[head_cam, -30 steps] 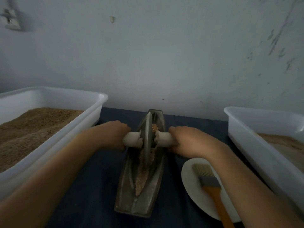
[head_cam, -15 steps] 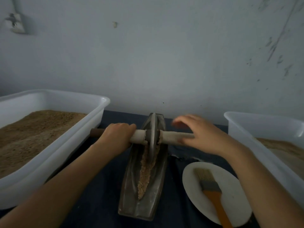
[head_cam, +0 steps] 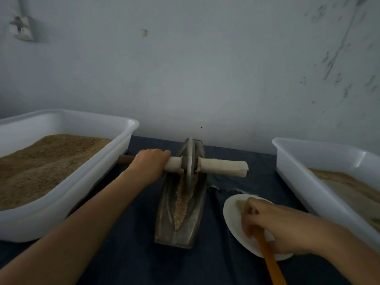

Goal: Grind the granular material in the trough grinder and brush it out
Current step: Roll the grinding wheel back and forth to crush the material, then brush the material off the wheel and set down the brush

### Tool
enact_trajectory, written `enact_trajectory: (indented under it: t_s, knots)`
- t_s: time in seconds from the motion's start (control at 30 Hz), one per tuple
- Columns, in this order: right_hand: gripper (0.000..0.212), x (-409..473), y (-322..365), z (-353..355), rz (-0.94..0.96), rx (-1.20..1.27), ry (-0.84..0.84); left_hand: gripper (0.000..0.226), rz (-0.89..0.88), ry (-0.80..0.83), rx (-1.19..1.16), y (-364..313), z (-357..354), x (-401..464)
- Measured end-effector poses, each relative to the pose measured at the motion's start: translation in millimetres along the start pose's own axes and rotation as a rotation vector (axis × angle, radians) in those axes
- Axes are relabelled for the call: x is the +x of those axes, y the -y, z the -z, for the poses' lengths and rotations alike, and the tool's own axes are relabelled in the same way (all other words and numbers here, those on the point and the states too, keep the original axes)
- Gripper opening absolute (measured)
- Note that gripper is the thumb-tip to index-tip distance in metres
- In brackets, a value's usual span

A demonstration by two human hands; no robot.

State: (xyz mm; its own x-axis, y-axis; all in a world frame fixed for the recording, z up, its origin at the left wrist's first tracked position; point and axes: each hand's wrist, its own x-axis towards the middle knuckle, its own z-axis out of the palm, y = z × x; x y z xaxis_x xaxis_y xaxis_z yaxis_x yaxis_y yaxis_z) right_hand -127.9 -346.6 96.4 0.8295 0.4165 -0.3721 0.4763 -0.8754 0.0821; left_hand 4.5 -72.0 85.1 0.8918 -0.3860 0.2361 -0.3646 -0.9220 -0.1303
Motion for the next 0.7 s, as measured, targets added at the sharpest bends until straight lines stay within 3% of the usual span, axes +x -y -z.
enact_trajectory:
  t_s: [0.17, 0.23, 0.37, 0.4, 0.47, 0.53, 0.7]
  knots:
    - [0.013, -4.9, -6.3, -7.7, 0.079, 0.034, -0.213, 0.031, 0.006, 0.02, -0.022, -1.1, 3.1, -1.7]
    - [0.003, -7.4, -9.1, 0.1, 0.06, 0.123, -0.377, 0.032, 0.008, 0.023, -0.024, -1.8, 3.8, -1.3]
    - [0.021, -13.3, 0.7, 47.1, 0.018, 0.674, -1.016, 0.032, 0.01, 0.034, -0.031, -1.5, 3.8, -0.4]
    - [0.026, -11.0, 9.3, 61.4, 0.087, 0.89, -1.073, 0.032, 0.011, 0.028, -0.033, -1.2, 3.4, 0.1]
    - [0.033, -0.4, 33.5, 84.2, 0.264, 1.21, -0.907, 0.032, 0.018, 0.021, -0.034, -1.3, 1.5, 1.1]
    - [0.033, 15.0, 53.8, 97.8, 0.306, 1.214, -0.678, 0.032, 0.027, 0.016, -0.033, -1.6, -0.6, 2.3]
    - [0.023, 53.0, 56.1, 93.7, 0.067, 1.18, -0.393, 0.027, 0.029, -0.016, -0.064, -0.2, -2.6, 3.4]
